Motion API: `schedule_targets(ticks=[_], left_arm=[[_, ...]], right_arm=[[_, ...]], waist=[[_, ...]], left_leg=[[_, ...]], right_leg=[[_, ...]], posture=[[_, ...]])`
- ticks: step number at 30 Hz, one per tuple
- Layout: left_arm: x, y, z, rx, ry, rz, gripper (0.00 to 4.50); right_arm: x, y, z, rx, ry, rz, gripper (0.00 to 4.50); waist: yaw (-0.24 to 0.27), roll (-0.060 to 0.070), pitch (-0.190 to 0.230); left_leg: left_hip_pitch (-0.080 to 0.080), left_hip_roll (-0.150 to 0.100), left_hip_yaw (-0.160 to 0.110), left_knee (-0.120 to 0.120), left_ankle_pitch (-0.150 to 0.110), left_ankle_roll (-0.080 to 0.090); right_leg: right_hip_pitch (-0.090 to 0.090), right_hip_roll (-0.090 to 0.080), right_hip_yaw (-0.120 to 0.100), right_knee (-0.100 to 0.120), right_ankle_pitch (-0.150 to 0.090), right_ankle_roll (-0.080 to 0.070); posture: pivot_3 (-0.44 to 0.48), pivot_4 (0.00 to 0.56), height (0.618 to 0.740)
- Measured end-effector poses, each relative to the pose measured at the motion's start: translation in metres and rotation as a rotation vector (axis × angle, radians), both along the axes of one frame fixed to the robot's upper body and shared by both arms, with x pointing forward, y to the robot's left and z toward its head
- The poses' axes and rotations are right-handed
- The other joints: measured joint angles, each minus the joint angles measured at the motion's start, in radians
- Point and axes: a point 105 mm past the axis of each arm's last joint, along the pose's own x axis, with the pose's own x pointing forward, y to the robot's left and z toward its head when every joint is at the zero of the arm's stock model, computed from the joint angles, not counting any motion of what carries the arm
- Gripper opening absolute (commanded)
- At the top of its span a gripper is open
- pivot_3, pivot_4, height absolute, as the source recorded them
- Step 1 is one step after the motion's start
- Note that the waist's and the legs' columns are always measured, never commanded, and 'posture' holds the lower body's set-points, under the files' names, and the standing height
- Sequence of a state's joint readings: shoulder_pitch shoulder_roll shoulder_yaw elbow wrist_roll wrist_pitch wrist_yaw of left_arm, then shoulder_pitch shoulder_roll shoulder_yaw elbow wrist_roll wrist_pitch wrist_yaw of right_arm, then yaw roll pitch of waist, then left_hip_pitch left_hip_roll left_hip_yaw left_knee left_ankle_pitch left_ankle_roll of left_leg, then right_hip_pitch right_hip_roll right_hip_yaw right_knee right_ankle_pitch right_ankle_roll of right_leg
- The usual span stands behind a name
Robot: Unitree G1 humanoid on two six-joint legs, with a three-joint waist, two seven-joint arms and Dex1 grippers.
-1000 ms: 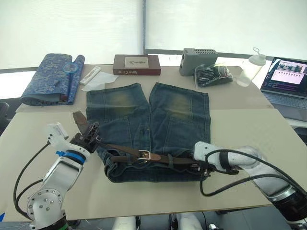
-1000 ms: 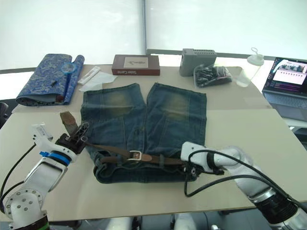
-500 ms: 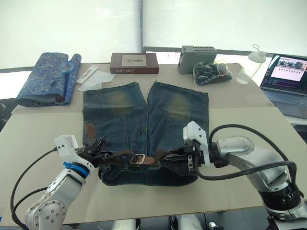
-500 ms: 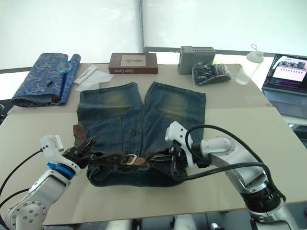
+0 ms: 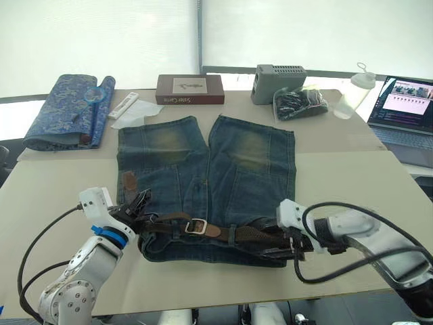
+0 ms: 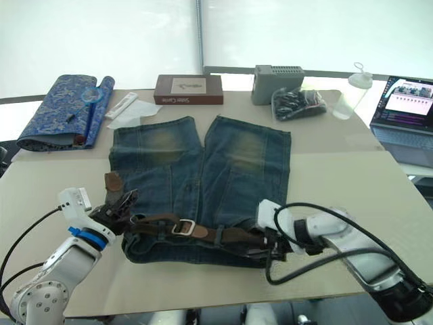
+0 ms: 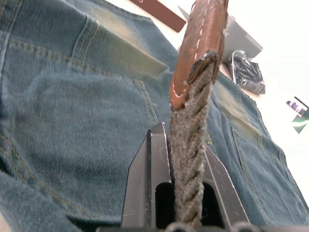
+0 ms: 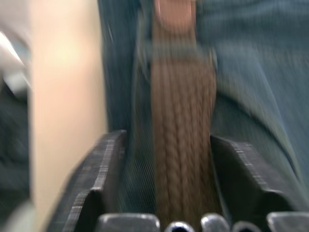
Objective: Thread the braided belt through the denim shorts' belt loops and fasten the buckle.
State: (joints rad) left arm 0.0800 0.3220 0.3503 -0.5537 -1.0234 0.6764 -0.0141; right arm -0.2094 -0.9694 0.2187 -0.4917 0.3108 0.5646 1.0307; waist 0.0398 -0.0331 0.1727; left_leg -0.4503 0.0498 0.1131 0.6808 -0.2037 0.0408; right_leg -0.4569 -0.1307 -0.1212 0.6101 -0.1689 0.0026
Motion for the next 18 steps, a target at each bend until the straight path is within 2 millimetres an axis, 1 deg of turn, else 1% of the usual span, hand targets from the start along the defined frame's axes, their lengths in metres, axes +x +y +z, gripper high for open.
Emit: schedule_targets(ticks=[3,7,11,13,16,18], left_arm=[[0.001,-0.001,0.002,-0.001,-0.009,-0.01,0.0],[0.002,0.0,0.002,-0.02,-0.01,-0.016,0.0],[0.005,0.028,-0.001,-0.075,0.012,0.054,0.0],[0.004,0.033,-0.002,-0.085,0.016,0.069,0.0],[0.004,0.033,-0.002,-0.093,0.018,0.066,0.0],[0.005,0.032,-0.002,-0.096,0.018,0.064,0.0]], right_arm=[[-0.003,-0.007,0.001,0.0,-0.018,-0.029,3.27],[-0.005,-0.009,0.006,-0.004,-0.077,-0.007,3.27],[-0.014,0.001,0.013,-0.017,-0.17,0.071,3.27],[-0.015,0.001,0.009,-0.043,-0.195,0.078,3.27],[-0.016,-0.001,-0.005,-0.104,-0.209,0.078,3.27],[-0.014,-0.002,-0.006,-0.121,-0.226,0.069,3.27]], waist=[[0.0,0.0,0.0],[-0.002,0.0,0.0],[-0.003,0.0,0.0],[-0.001,0.0,0.0],[0.001,0.0,0.0],[0.0,0.0,0.0]], left_leg=[[0.0,0.0,0.0,0.0,0.0,0.0],[0.0,0.001,0.0,0.0,0.0,0.0],[0.001,0.001,0.0,0.0,0.0,0.0],[0.001,0.001,0.0,0.0,0.0,0.0],[0.0,0.0,0.0,0.0,0.0,0.0],[0.0,0.0,0.0,0.0,0.0,0.0]], right_leg=[[0.0,0.0,0.0,0.001,0.0,0.0],[0.0,0.0,0.0,0.001,0.0,0.0],[-0.001,0.001,-0.001,0.001,0.0,0.0],[0.0,0.0,0.0,0.0,0.0,0.0],[0.0,-0.001,0.0,-0.001,0.0,0.0],[0.0,-0.001,0.0,-0.001,0.0,0.0]], posture=[[0.0,0.15,0.709],[0.0,0.15,0.709],[0.0,0.15,0.709],[0.0,0.15,0.709],[0.0,0.15,0.709],[0.0,0.15,0.709]])
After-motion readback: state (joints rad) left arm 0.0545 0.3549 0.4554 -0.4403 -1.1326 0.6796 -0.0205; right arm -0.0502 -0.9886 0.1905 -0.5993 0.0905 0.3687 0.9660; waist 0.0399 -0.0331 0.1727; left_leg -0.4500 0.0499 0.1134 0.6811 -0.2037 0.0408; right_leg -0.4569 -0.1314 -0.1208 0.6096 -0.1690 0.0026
